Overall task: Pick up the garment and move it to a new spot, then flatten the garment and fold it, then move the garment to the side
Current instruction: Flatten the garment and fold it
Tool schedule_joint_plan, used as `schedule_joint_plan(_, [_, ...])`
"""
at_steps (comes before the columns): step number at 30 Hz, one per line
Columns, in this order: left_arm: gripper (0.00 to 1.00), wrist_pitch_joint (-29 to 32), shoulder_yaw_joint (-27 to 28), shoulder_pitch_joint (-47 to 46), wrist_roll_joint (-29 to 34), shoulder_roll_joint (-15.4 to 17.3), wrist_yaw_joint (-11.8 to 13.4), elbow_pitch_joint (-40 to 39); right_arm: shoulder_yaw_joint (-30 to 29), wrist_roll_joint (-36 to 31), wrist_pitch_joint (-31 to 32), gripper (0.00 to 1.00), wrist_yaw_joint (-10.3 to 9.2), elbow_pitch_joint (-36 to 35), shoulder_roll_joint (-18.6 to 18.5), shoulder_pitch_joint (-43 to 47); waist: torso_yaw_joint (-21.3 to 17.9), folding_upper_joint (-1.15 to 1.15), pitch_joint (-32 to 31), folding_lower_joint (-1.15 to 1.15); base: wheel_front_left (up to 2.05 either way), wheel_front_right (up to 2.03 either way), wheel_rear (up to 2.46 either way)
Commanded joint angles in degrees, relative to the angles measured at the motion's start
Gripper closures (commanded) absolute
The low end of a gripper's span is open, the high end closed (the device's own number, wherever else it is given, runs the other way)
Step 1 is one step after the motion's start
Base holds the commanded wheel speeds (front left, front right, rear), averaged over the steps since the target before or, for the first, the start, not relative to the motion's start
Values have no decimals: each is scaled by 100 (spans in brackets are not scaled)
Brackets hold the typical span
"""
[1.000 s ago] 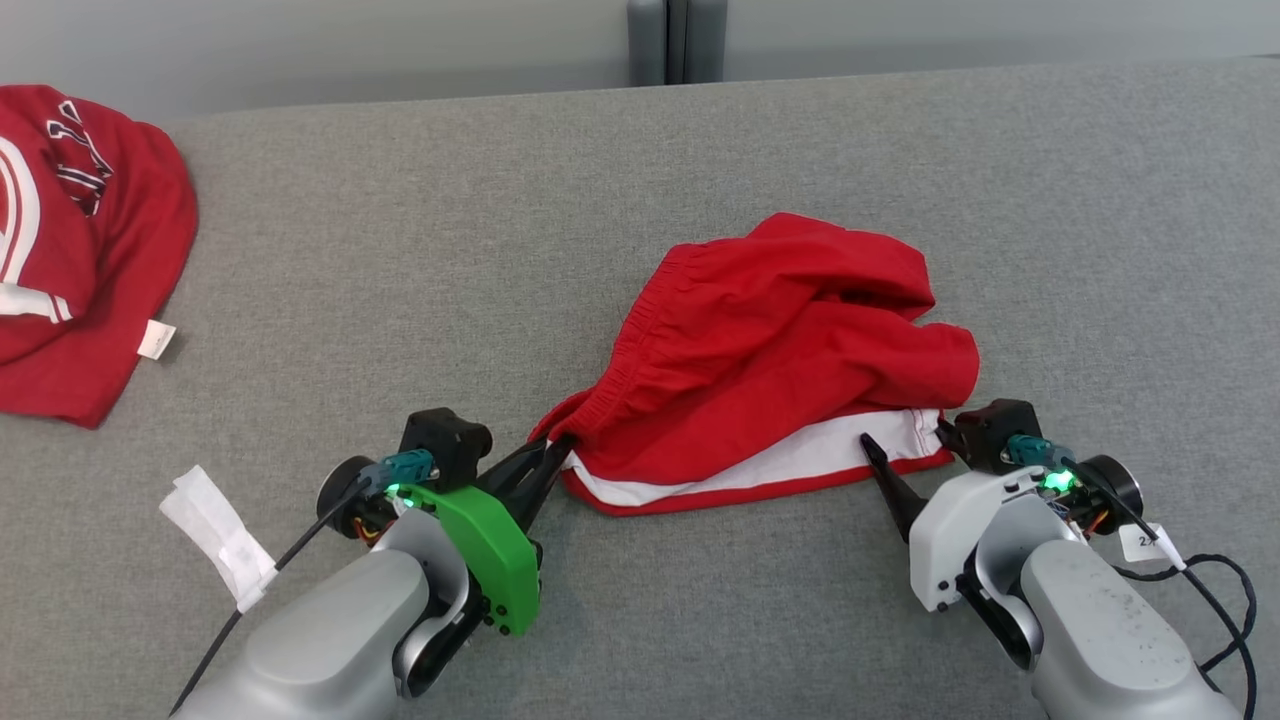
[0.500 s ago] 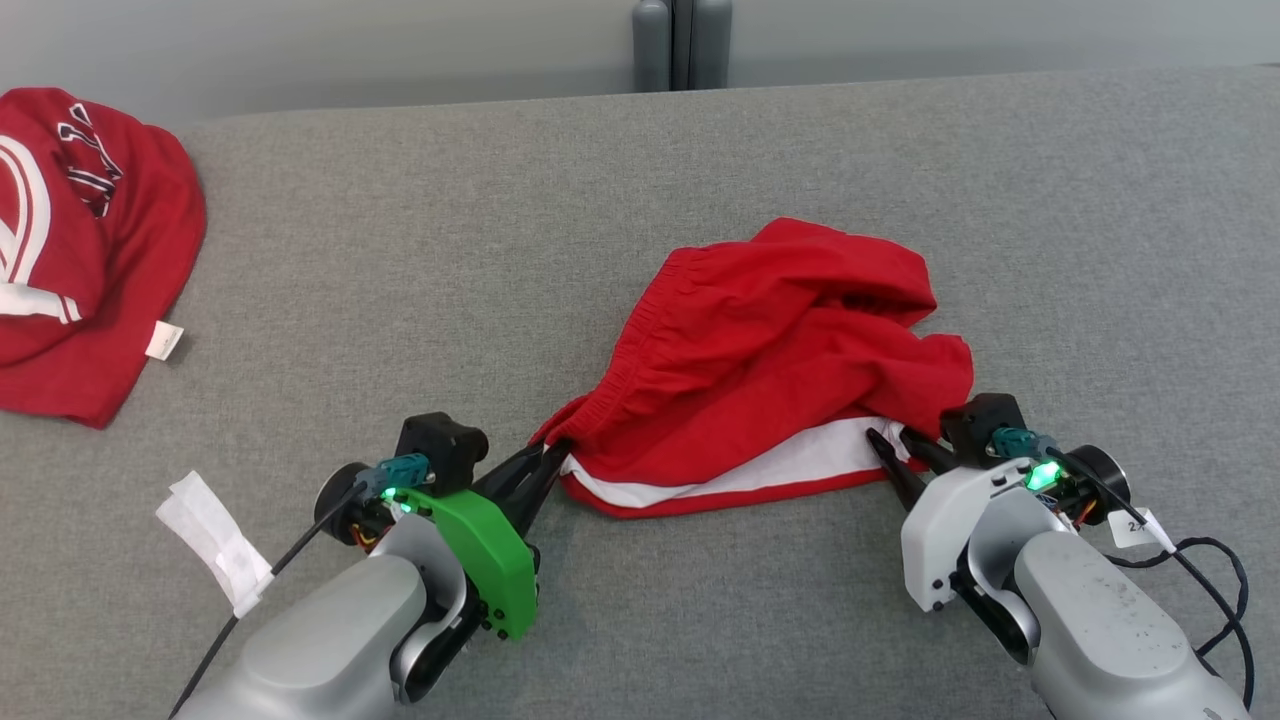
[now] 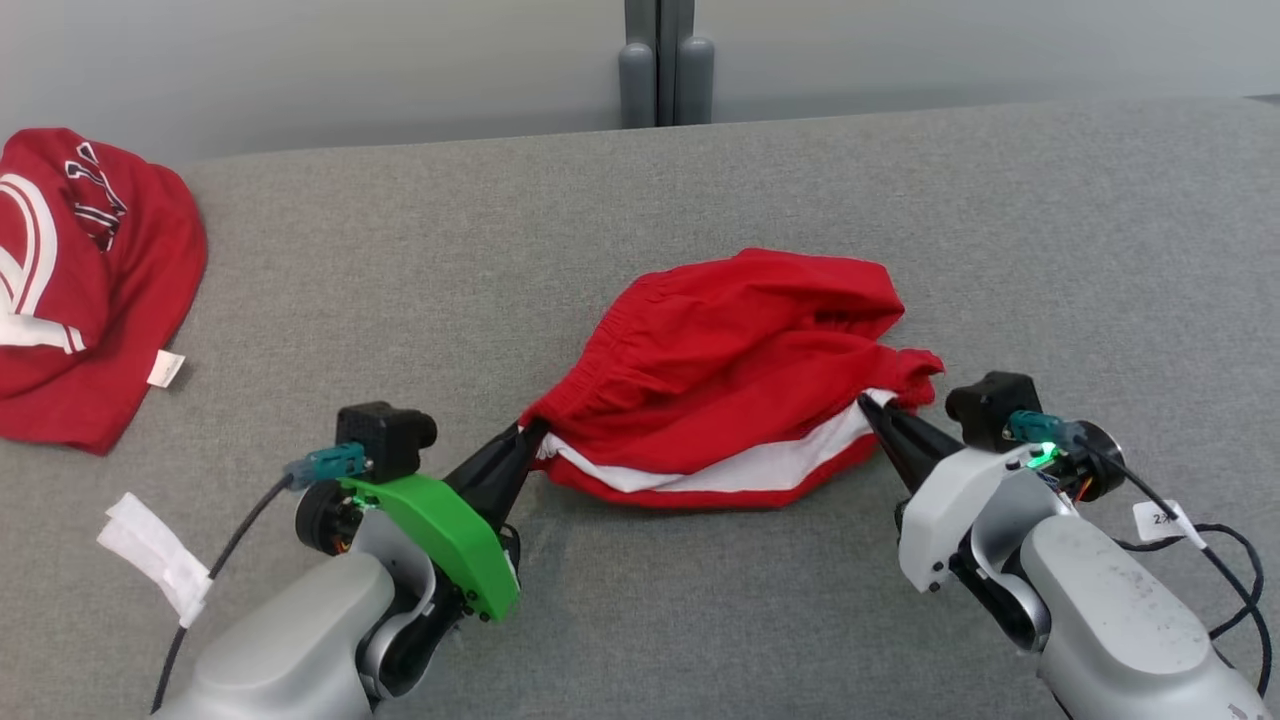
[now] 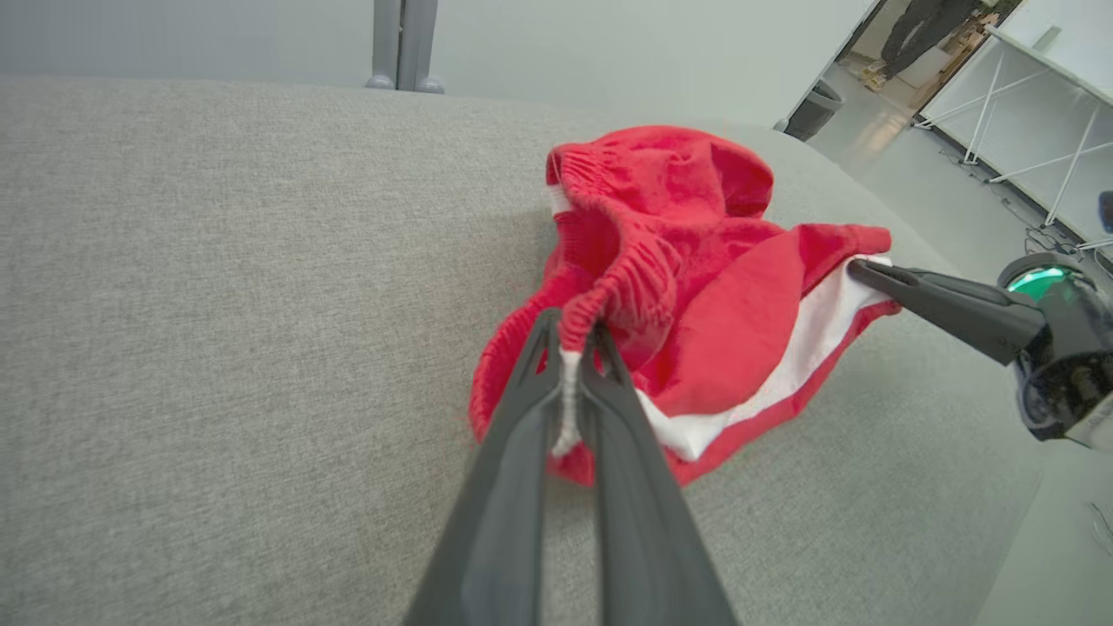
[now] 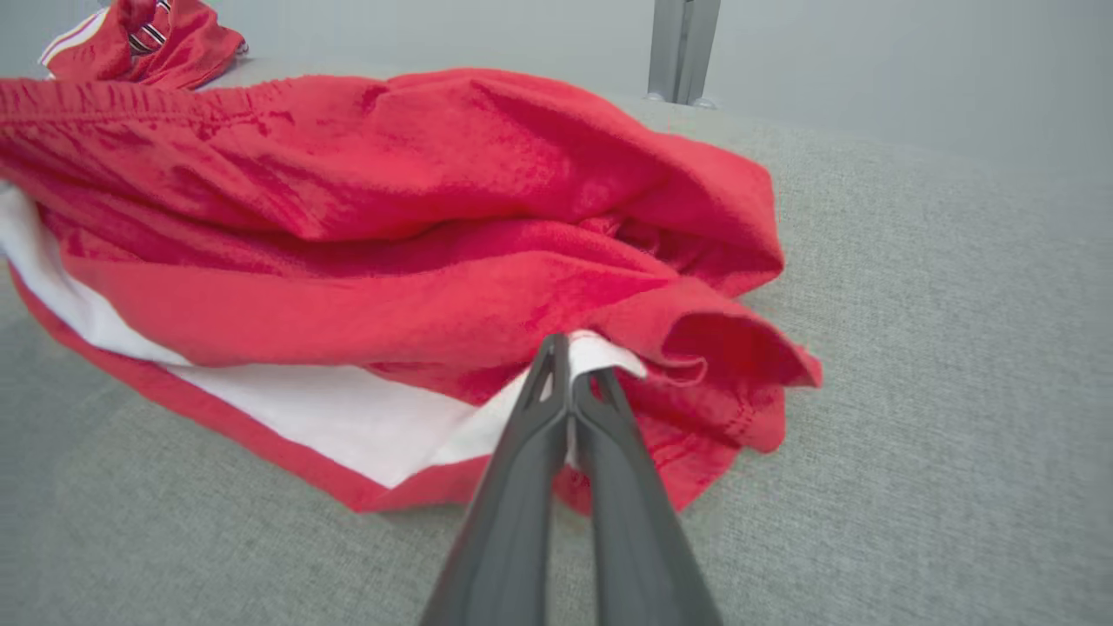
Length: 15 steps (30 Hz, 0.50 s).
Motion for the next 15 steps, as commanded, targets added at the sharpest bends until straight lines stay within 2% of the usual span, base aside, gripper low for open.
schedule_joint_plan(1, [100,5,87,63,-127,106,-21,-118,-52,110,11,100,-8,-161,-91,68,-52,0,-72,0,0,0,0])
schedule_joint_plan(8, [100,-10,778,113,-884,691,-10,-1193,-552,484,205,100,-8,-1421,-392,213,-170,0,-305,0,0,0,0])
schedule_joint_plan(15, [100,-18,1473,189,-1529,1286,245,-2436,-1185,490,474,100,-8,-2528,-526,325,-258,0,-547,0,0,0,0])
